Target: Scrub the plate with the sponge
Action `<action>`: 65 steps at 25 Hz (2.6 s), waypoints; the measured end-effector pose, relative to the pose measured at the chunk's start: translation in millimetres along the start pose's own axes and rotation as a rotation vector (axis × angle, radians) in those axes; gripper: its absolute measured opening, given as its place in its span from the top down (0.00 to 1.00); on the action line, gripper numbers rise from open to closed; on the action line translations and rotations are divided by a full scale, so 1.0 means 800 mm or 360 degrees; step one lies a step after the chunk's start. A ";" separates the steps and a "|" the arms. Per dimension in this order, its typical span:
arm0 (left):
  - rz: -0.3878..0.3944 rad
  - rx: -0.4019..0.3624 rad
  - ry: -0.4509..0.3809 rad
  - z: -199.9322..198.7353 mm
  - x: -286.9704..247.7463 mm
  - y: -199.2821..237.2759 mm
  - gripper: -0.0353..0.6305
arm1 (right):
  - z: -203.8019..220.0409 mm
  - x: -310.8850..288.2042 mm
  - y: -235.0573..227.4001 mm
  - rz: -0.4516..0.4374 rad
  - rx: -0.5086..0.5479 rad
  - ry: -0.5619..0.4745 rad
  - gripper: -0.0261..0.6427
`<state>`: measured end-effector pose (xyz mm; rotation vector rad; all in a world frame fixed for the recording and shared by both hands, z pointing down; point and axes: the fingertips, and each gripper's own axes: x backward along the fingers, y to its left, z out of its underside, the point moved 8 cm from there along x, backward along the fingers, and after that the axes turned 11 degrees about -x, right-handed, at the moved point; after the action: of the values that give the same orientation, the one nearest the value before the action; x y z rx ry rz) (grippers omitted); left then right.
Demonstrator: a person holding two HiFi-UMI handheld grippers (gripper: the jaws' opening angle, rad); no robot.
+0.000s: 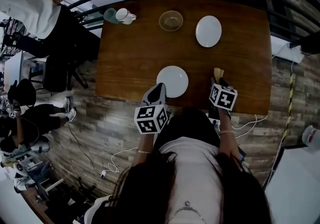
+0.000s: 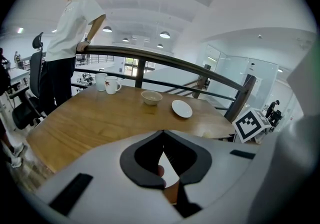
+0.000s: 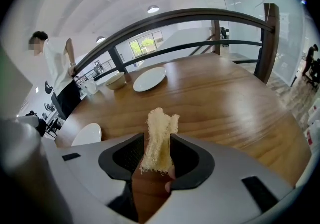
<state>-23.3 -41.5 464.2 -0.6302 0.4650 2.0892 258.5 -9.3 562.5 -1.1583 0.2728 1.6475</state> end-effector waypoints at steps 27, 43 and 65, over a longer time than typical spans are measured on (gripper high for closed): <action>-0.0061 0.0144 -0.0043 0.019 0.029 0.002 0.93 | 0.002 0.005 -0.006 -0.0016 0.0046 0.0025 0.83; 0.0093 0.0179 0.0037 0.052 0.049 0.003 0.93 | 0.015 0.023 0.048 -0.0172 0.0231 -0.0008 0.83; 0.0246 0.0182 0.0204 0.076 0.026 0.067 0.93 | 0.046 0.008 0.148 -0.0279 0.0406 0.0047 0.83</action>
<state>-93.8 -24.7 505.3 -0.6822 0.7208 2.1568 139.5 -30.4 534.4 -0.9849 0.3783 1.3984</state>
